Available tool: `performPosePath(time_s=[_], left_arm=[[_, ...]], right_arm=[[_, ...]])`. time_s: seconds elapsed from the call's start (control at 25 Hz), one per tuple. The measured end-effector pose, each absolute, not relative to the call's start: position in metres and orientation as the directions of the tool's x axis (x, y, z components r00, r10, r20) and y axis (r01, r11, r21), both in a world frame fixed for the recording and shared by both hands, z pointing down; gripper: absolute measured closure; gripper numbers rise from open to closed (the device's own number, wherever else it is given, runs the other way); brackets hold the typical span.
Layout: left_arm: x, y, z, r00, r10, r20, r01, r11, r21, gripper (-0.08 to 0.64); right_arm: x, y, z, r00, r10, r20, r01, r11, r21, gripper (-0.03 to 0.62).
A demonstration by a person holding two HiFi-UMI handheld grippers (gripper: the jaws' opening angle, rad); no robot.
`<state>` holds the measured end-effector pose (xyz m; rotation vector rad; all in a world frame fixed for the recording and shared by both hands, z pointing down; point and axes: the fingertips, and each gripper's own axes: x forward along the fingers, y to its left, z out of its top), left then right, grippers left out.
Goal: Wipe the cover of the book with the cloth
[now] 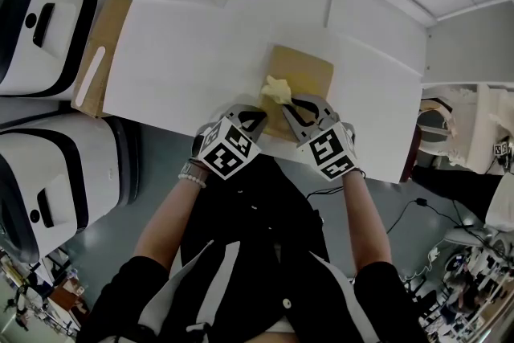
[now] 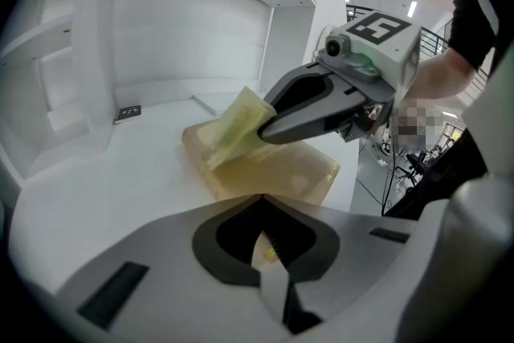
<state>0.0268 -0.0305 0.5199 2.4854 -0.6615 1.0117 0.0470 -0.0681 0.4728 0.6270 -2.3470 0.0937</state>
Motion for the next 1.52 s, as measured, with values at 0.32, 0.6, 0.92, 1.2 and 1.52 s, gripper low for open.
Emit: performPosePath(time_s=[0.32, 0.6, 0.92, 1.2, 1.52], left_arm=[[0.027, -0.031, 0.52, 0.633, -0.282, 0.721, -0.56, -0.81, 0.174, 0.56], [0.027, -0.031, 0.52, 0.632, -0.286, 0.72, -0.564, -0.807, 0.174, 0.559], [0.026, -0.031, 0.519, 0.633, -0.285, 0.72, -0.566, -0.805, 0.179, 0.56], [0.028, -0.032, 0.519, 0.631, -0.285, 0.722, -0.567, -0.804, 0.177, 0.559], [0.027, -0.031, 0.519, 0.628, -0.288, 0.723, -0.568, -0.805, 0.173, 0.56]], right_arm=[[0.107, -0.138, 0.472, -0.491, -0.604, 0.628, -0.639, 0.739, 0.212, 0.554], [0.137, -0.166, 0.483, -0.38, -0.664, 0.644, -0.699, 0.662, 0.271, 0.553], [0.108, -0.142, 0.502, -0.43, -0.597, 0.678, -0.596, 0.751, 0.283, 0.554], [0.086, -0.11, 0.503, -0.497, -0.538, 0.681, -0.526, 0.811, 0.256, 0.554], [0.065, -0.065, 0.503, -0.554, -0.47, 0.687, -0.473, 0.857, 0.206, 0.554]])
